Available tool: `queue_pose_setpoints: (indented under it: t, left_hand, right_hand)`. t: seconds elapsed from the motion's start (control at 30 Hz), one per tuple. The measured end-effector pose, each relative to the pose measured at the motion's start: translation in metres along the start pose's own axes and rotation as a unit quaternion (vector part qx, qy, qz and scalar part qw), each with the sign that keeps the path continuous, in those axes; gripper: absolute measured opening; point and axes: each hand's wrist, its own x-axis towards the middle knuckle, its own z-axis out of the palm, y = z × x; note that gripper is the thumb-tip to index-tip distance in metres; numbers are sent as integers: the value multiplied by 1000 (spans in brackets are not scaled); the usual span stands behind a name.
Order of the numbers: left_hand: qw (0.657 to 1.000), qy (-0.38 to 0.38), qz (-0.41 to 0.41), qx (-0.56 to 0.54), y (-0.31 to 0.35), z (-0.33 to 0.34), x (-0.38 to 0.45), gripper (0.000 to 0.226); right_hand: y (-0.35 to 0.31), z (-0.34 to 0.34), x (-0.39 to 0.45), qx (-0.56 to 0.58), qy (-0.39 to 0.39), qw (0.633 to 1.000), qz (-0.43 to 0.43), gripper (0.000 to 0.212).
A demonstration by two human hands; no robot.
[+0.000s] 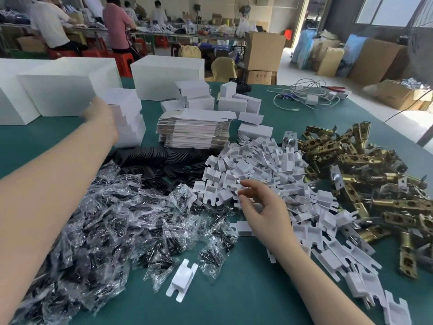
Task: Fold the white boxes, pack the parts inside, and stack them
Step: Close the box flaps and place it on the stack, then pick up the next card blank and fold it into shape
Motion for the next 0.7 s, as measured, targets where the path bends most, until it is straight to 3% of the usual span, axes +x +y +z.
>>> queue_pose_setpoints:
  t: [0.07,0.1,0.17,0.23,0.3,0.37,0.43,0.47,0.57,0.7]
  left_hand:
    - [994,42,102,22,-8,9,-33,48]
    - [991,25,133,13,-13,13,-55,51]
    - [981,-79,177,7,-27,19,-99,48]
    - [952,-239,182,56,-42,18,-141,34]
    - [899,-382,169,127,-62,14,-176,21]
    - [841,-446,206,228,-90,14,-197,17]
    - [796,-424,281,327,-122,17,-211,16]
    - [789,-395,312,352,-136,18,-215,16]
    - [800,-335,381,320,-164,15,-217,19]
    - [803,-363,381,280,-178,11,-209,28]
  right_hand:
    - [-1,0,0,-5,-2,1000,3,34]
    - [-1,0,0,-9,-4,1000,3,33]
    - [-2,0,-1,-17,-4,1000,4,31]
    - [-3,0,-1,-20,0,1000,6,29]
    - [-4,-1,-1,-32,3,999,2,28]
    - [-5,-3,-1,-69,-6,997,-20,27]
    - [-6,-4,0,-106,-21,993,-45,27]
    - [-7,-4,0,-117,-22,992,-51,30]
    - [-6,-4,0,-141,8,989,-50,35]
    - [-10,-3,-1,-108,47,992,-33,32]
